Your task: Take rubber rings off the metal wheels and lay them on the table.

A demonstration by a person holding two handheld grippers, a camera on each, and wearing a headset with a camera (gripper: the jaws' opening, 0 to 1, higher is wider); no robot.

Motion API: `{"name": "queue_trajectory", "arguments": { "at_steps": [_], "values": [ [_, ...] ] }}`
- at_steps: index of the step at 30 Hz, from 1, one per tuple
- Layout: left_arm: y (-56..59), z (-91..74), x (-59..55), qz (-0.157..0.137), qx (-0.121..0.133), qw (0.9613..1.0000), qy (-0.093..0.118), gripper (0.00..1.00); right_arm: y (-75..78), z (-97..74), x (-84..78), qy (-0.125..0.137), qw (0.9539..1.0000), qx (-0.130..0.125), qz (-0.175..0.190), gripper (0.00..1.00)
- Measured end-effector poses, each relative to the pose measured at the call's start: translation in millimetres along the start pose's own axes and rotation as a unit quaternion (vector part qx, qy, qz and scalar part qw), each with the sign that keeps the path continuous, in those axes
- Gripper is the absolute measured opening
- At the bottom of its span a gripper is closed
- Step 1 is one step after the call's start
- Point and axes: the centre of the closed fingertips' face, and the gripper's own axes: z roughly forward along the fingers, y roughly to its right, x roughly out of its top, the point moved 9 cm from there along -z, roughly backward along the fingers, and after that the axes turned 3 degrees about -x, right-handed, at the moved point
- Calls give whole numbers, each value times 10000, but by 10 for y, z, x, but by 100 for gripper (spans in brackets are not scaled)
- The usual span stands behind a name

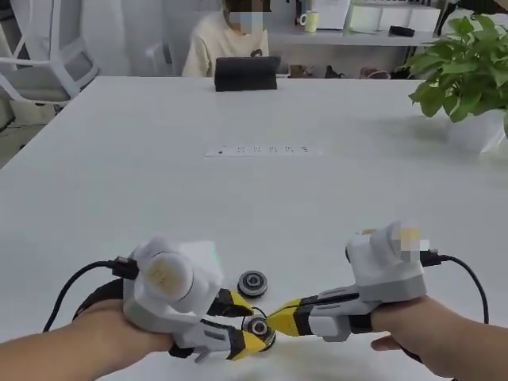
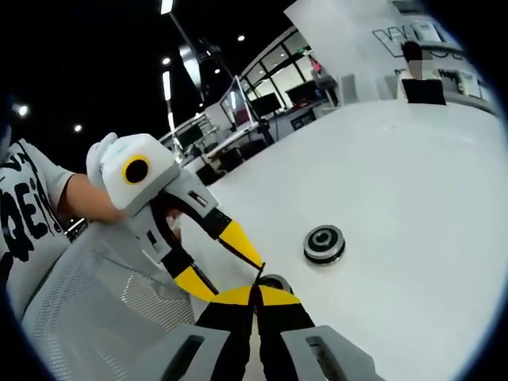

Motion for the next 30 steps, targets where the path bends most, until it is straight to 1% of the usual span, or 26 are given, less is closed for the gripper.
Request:
{"name": "queue_trajectory", "arguments": {
  "at_steps": [3,6,8,14,24,26,30],
  "values": [
    [16,-80,22,-35,53,9999,130,34,-11,-8,25,61,10000,18,2,0],
    [13,-158,41,-100,71,9997,225,35,-25,-17,57,111,9999,27,4,0],
    [7,-218,48,-160,98,9994,295,37,-40,-16,72,128,9999,50,10,0],
    [-7,-371,31,-246,197,9988,370,45,-90,15,124,117,9999,97,-62,0],
    [-21,-588,-50,-300,367,9979,445,56,-107,78,195,107,9998,108,-156,0],
    [-26,-638,-57,-292,426,9975,486,58,-113,101,211,98,9997,117,-173,0],
    [-28,-726,-84,-370,473,9966,567,60,-120,157,232,62,9997,133,-207,0]
  ]
}}
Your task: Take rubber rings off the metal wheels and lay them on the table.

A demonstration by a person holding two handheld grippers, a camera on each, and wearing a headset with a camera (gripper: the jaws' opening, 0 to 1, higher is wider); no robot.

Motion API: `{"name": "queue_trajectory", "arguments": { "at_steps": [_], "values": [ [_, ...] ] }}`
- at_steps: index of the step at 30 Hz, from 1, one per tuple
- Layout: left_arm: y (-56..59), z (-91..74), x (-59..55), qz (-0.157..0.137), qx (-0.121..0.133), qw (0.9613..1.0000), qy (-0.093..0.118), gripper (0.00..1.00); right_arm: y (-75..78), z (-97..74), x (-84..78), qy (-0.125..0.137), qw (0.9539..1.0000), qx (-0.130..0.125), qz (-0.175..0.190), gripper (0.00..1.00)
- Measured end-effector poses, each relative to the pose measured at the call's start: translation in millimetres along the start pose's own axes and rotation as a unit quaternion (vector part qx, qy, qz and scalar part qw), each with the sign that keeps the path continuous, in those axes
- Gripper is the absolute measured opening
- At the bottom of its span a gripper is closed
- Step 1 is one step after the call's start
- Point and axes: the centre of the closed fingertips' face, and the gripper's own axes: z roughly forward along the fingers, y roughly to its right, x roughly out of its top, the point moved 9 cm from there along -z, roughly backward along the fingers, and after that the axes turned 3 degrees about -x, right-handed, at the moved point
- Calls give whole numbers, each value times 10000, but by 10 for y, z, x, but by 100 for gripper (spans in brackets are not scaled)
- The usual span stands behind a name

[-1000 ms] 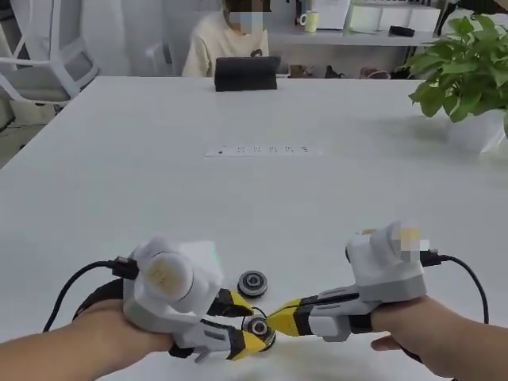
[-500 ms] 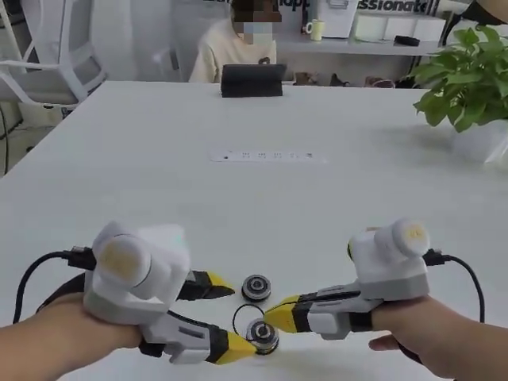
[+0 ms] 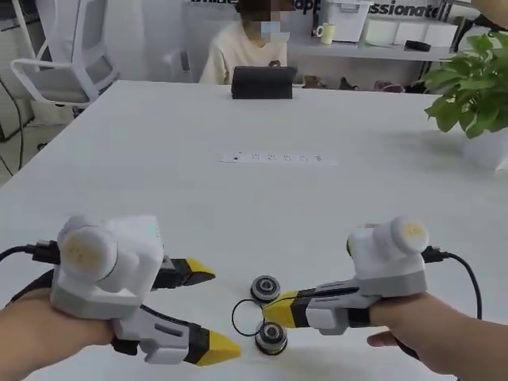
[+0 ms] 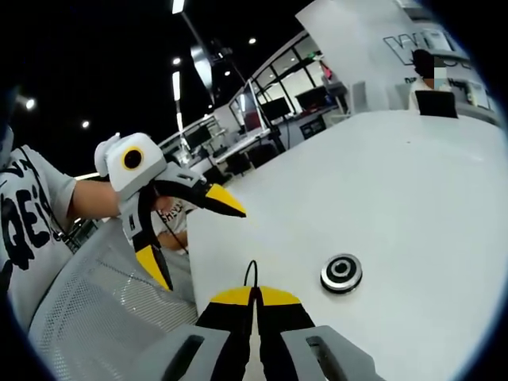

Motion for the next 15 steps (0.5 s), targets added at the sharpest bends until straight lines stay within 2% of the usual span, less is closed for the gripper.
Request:
{"name": "queue_trajectory", "arguments": {
  "at_steps": [15],
  "values": [
    [-35,-197,-54,-112,243,9996,88,66,-18,239,62,-161,9997,89,-150,0]
  ]
}}
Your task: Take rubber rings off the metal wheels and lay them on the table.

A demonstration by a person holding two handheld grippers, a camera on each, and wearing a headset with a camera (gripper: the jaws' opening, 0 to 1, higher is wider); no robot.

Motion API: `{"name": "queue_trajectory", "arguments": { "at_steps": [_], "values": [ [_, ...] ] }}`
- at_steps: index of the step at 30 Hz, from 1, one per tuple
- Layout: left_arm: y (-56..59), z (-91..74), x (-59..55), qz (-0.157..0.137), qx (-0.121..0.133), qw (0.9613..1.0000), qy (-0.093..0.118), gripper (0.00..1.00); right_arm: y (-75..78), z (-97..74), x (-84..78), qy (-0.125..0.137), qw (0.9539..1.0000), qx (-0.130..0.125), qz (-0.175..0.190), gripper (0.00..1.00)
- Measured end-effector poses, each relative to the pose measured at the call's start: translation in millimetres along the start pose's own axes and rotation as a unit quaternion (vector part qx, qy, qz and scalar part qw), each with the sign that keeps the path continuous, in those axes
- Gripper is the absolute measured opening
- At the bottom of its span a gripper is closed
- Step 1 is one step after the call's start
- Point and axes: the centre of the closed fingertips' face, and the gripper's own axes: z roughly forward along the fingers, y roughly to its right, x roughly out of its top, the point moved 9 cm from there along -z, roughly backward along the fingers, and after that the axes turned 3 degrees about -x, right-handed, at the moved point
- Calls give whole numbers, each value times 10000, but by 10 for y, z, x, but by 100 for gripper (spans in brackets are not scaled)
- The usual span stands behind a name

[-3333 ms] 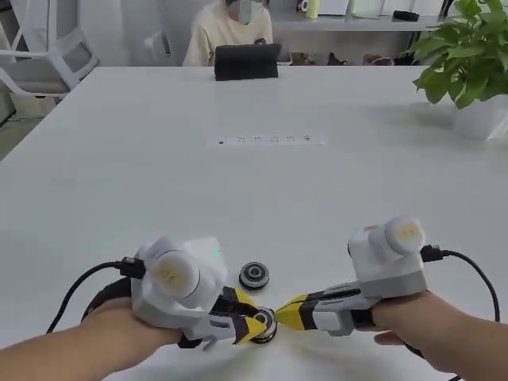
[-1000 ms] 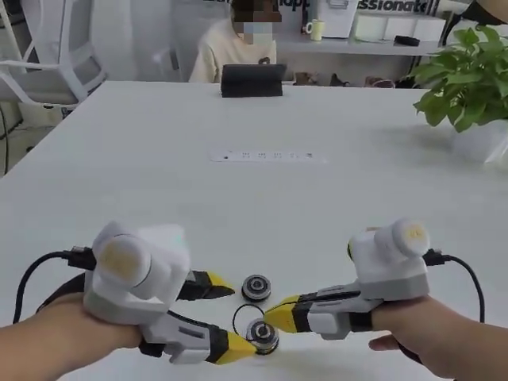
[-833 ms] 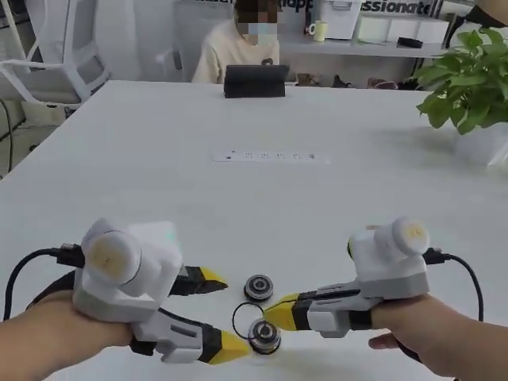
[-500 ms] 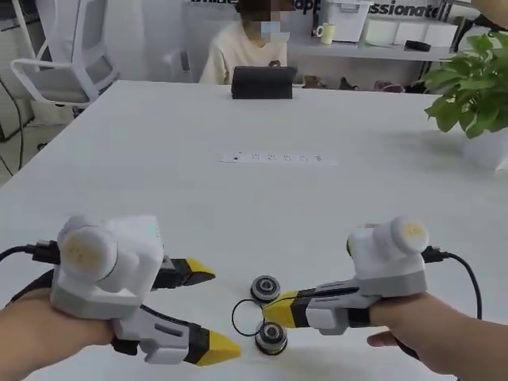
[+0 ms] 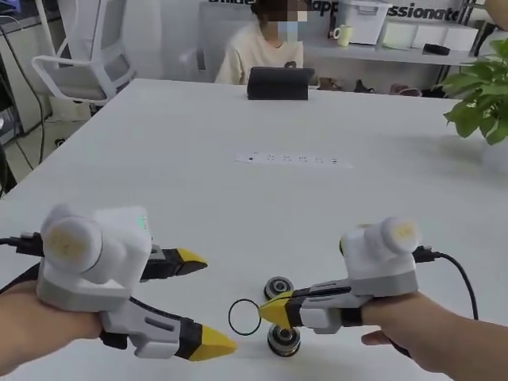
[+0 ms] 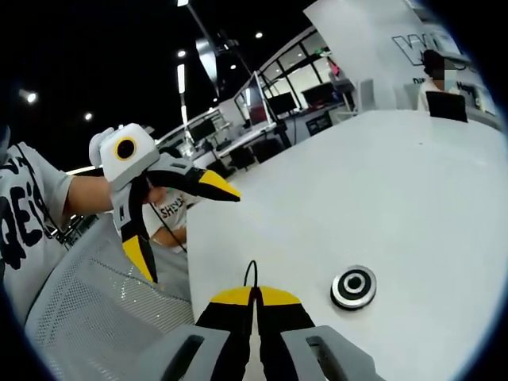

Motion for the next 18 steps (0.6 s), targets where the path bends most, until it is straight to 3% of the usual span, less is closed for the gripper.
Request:
{"name": "queue_trajectory", "arguments": {
  "at_steps": [18],
  "values": [
    [41,-108,-97,-122,47,9999,-59,72,-4,195,-68,-319,9994,27,-158,0]
  ]
}}
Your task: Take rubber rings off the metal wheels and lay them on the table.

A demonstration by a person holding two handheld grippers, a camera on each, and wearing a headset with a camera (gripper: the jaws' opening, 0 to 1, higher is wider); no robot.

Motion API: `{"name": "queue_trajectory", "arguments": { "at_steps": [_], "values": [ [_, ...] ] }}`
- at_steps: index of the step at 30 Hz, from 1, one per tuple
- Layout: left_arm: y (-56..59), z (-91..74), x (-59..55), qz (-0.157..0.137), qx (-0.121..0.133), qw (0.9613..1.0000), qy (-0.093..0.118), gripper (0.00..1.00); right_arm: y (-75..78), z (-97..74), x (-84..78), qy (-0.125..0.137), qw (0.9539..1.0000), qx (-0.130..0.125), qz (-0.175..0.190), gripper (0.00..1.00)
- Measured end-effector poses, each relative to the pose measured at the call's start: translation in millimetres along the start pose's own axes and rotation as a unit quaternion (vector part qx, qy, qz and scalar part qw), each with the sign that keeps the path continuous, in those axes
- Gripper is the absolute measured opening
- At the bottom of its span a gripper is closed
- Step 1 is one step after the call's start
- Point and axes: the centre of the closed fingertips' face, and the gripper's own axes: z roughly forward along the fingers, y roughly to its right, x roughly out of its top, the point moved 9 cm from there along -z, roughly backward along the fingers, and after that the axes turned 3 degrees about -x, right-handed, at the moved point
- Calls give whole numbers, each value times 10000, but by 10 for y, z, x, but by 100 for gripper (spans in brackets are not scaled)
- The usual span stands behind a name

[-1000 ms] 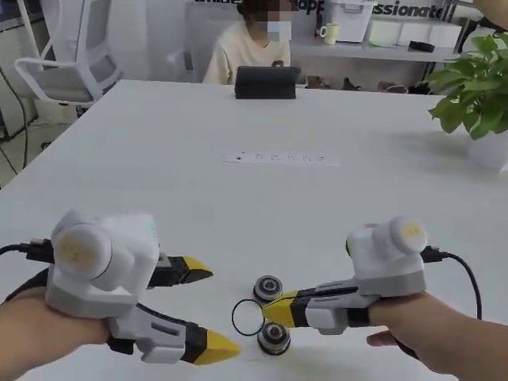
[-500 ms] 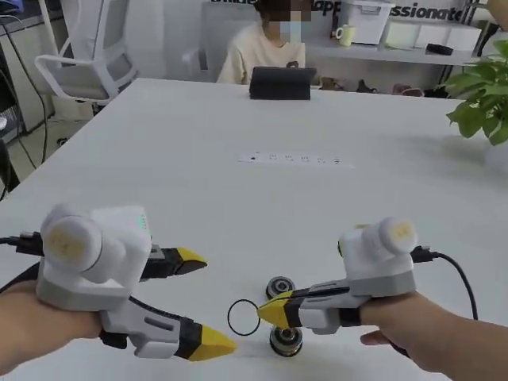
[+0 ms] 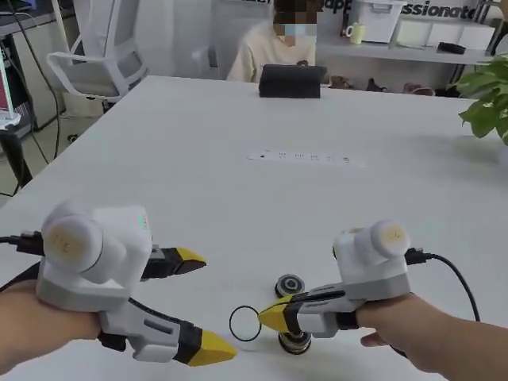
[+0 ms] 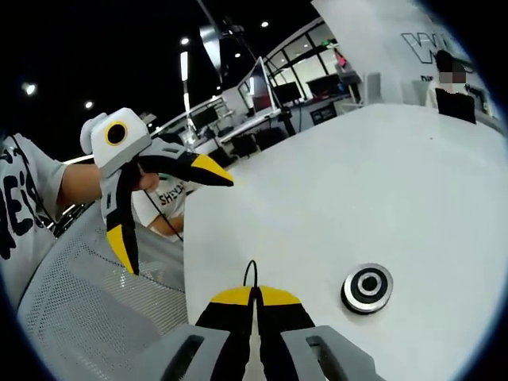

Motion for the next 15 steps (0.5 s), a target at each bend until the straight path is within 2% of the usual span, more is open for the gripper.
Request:
{"name": "queue_trajectory", "arguments": {
  "at_steps": [10,15],
  "values": [
    [2,-43,-20,-33,42,10000,-12,72,16,68,-43,-260,9989,-175,-343,0],
    [0,-59,-19,-50,46,10000,-14,72,31,67,-55,-271,9985,-238,-411,2]
  ]
}}
